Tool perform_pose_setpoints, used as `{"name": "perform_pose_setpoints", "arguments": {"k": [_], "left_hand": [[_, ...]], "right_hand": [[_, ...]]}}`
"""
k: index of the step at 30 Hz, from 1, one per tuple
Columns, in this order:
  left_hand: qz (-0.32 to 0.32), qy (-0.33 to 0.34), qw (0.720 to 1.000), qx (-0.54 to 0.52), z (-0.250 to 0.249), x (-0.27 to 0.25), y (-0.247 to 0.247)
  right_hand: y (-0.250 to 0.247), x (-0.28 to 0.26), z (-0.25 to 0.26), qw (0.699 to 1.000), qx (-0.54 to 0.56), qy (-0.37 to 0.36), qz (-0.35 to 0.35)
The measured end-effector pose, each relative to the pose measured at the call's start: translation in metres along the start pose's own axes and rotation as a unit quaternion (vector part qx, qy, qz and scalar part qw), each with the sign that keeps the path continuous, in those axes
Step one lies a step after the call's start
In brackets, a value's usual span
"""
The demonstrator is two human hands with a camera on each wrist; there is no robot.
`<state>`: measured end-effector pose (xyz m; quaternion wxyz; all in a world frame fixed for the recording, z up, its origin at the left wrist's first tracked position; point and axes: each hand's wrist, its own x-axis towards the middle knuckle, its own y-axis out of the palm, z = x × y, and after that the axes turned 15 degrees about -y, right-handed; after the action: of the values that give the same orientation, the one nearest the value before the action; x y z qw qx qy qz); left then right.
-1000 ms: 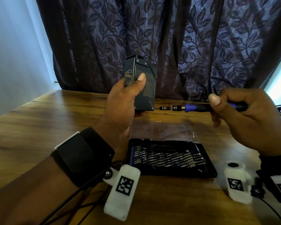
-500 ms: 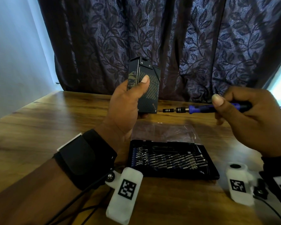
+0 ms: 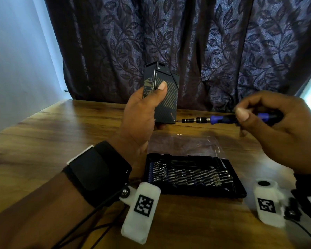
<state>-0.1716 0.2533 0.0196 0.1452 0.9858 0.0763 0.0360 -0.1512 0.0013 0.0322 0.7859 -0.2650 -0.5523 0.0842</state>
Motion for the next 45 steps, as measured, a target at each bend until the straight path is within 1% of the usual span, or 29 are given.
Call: {"name": "perform_pose_setpoints", "arguments": {"k": [2,4,8,14,16,21,24,29,32,36,41,45], "left_hand": [[-0.004,-0.002,1.000,0.000,0.000,0.000,0.000],[-0.005,-0.003,1.000,-0.005,0.000,0.000,0.000],[-0.006,-0.007,1.000,-0.002,-0.001,0.001,0.000],[-0.008,-0.009,1.000,0.007,0.000,0.001,0.000],[-0.010,-0.011,1.000,0.007,0.001,0.002,0.000],[-0.013,-0.008,1.000,-0.007,0.000,0.004,-0.002],[-0.013,-0.013,1.000,-0.009,0.002,0.005,-0.003],[0.002,-0.050,0.999,-0.021,0.006,0.006,-0.001],[0.006,-0.063,0.997,-0.035,0.007,0.006,0.001],[0.006,-0.064,0.997,-0.051,0.005,0.005,0.003],[0.032,-0.067,0.994,-0.076,0.003,0.004,0.002],[0.042,-0.055,0.995,-0.077,0.006,0.005,0.005]], "right_hand": [[-0.001,0.000,0.000,1.000,0.013,-0.009,0.001],[-0.001,-0.001,0.000,1.000,-0.006,-0.018,0.012],[0.000,0.001,0.003,0.999,-0.036,-0.004,0.021],[-0.001,-0.001,0.000,1.000,0.013,-0.005,0.013],[-0.001,-0.001,0.000,1.000,0.000,-0.018,0.020],[-0.001,-0.001,0.003,0.999,-0.036,-0.012,0.028],[0.000,-0.002,0.002,0.999,-0.039,-0.017,0.029],[0.002,-0.002,0.001,1.000,-0.012,-0.001,0.000],[0.004,-0.004,0.000,0.999,0.015,-0.020,-0.036],[0.004,-0.008,0.003,0.994,0.043,-0.034,-0.092],[0.006,-0.009,0.009,0.993,0.047,-0.046,-0.095],[0.008,-0.009,0.012,0.995,0.011,-0.066,-0.079]]}}
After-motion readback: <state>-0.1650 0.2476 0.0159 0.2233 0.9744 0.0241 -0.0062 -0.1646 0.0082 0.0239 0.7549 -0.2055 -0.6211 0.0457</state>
